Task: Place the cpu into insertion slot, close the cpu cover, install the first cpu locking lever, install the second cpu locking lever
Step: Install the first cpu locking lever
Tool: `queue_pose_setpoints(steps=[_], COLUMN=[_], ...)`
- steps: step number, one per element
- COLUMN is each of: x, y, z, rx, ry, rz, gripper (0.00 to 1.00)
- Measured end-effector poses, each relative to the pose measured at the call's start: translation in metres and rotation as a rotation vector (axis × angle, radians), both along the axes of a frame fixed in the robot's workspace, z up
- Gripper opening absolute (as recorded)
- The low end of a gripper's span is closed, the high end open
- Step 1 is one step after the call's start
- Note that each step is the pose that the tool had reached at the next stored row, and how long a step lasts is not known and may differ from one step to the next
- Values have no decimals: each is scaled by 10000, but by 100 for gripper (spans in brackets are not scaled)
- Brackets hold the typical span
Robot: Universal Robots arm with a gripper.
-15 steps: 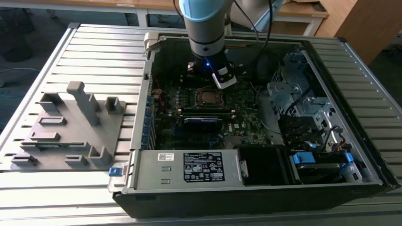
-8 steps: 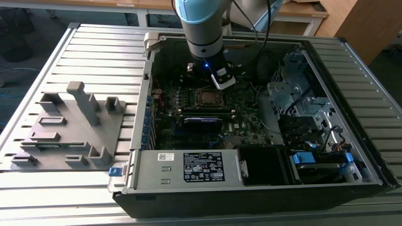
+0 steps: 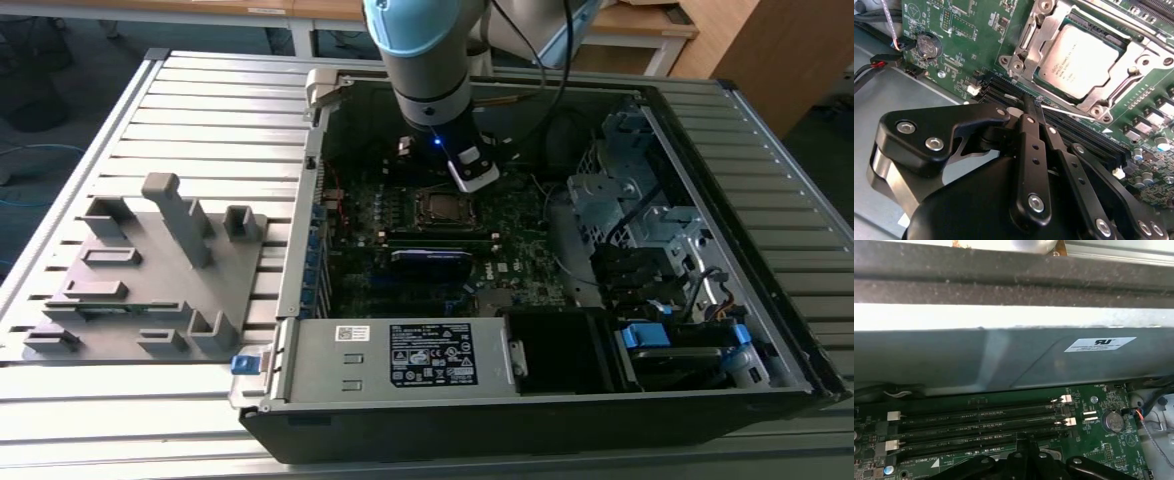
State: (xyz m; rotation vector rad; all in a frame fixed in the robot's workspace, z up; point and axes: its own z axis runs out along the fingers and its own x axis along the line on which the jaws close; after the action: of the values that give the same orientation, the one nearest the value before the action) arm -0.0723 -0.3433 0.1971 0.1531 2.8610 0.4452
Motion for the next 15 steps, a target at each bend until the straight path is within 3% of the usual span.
queue_pose_setpoints(steps=[2,15], x=[-8,-8], y=[0,25], z=[-5,-28], rx=[1,2], ry=[-28,-31], rz=[0,-203], gripper=[10,10])
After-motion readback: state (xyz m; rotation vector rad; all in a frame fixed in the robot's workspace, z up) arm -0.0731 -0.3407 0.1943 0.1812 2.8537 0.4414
